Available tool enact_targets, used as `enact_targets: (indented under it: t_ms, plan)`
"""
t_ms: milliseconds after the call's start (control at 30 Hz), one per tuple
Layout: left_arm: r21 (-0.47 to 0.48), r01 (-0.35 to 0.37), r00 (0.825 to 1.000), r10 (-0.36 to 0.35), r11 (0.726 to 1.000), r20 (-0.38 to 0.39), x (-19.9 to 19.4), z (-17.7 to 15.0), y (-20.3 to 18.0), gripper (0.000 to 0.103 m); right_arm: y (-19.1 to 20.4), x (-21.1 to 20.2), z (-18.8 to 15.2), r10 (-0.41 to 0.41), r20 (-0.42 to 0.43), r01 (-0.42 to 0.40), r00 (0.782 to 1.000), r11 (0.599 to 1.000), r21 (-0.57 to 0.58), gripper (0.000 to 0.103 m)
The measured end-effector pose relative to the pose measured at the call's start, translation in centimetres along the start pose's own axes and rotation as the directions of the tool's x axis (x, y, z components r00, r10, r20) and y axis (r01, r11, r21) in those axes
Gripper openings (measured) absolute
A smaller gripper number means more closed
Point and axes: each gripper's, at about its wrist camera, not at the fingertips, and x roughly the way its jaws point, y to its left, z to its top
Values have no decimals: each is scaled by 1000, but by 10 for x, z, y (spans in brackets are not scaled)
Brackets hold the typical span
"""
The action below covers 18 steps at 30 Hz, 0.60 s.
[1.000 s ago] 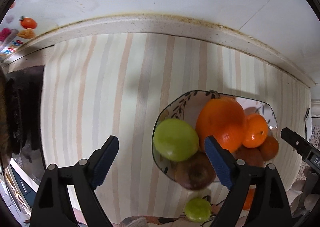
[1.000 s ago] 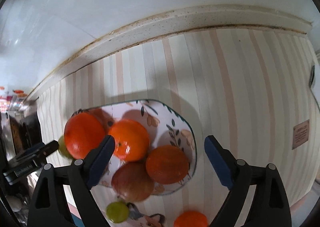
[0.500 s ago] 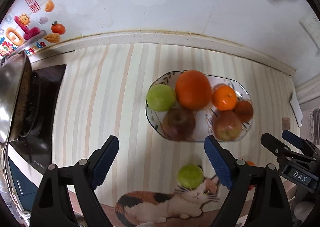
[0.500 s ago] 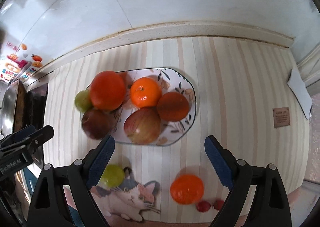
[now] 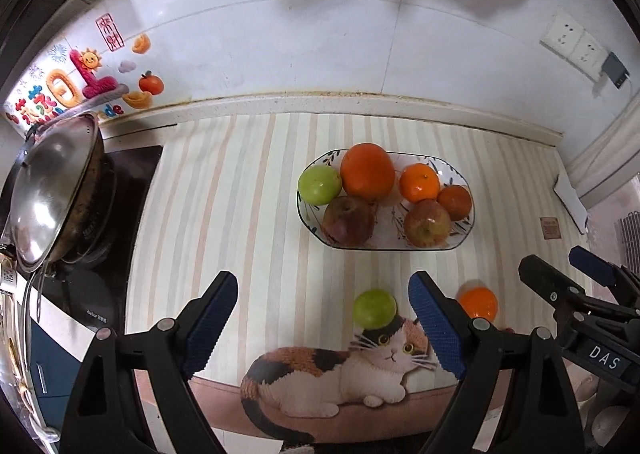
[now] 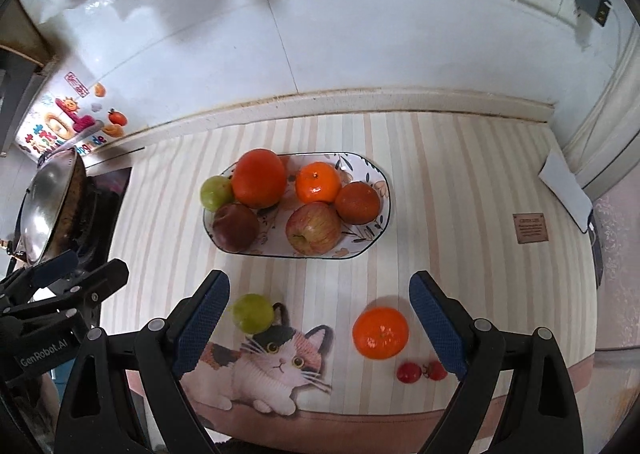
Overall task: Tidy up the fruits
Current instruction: 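Withdraw both tools from the plate toward the remaining fruit, then grasp the green apple with the left tool while the right tool grasps the orange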
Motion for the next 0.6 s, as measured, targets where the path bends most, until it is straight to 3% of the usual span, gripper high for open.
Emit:
enact_targets:
  t_ms: [167, 367, 600]
  plan:
    - [1, 13, 999, -13, 1000, 33, -21, -13, -2, 87, 5, -26, -13, -24, 45, 25, 999, 1000, -13, 94]
    - [1, 36, 997, -36, 999, 74, -43, -22, -6, 87, 12, -54, -26, 22, 67, -21, 997, 1000, -16, 94]
    - [-9, 29, 1000, -28, 1000, 14, -16, -29, -8, 87, -11, -33, -36, 53, -2, -53, 999, 997, 53, 94]
